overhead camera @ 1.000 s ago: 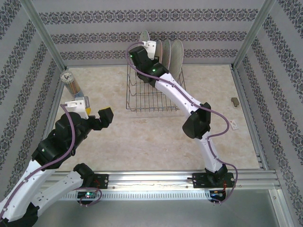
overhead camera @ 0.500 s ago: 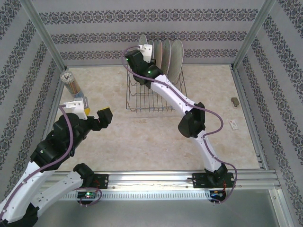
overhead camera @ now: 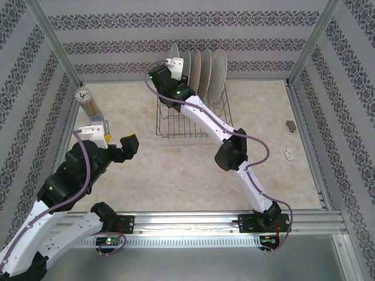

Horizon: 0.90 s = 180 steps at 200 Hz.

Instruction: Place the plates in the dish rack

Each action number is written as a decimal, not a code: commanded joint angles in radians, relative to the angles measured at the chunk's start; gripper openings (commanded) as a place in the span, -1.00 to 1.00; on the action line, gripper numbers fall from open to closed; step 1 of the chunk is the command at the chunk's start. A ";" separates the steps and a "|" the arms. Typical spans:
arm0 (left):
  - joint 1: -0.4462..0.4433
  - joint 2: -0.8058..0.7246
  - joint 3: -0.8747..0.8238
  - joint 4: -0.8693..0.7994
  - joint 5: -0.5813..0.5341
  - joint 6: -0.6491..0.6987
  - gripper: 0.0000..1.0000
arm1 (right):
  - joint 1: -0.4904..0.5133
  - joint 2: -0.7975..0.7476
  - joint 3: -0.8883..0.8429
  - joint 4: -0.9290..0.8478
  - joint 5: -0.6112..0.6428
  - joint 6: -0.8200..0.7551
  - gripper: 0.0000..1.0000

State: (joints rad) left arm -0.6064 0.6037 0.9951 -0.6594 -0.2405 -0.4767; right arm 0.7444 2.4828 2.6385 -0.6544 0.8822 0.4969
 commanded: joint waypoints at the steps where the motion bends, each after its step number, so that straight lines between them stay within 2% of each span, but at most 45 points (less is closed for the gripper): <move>1: 0.016 -0.016 0.025 -0.037 0.004 0.032 0.99 | 0.010 0.019 0.049 0.045 0.069 -0.001 -1.00; 180: 0.016 -0.024 0.017 -0.040 0.013 0.046 0.99 | 0.026 0.005 0.046 0.119 0.151 -0.088 -1.00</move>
State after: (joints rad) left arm -0.6064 0.5938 0.9951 -0.6704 -0.2367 -0.4480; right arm 0.7639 2.5050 2.6530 -0.5934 0.9752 0.4145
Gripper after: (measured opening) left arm 0.997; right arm 0.050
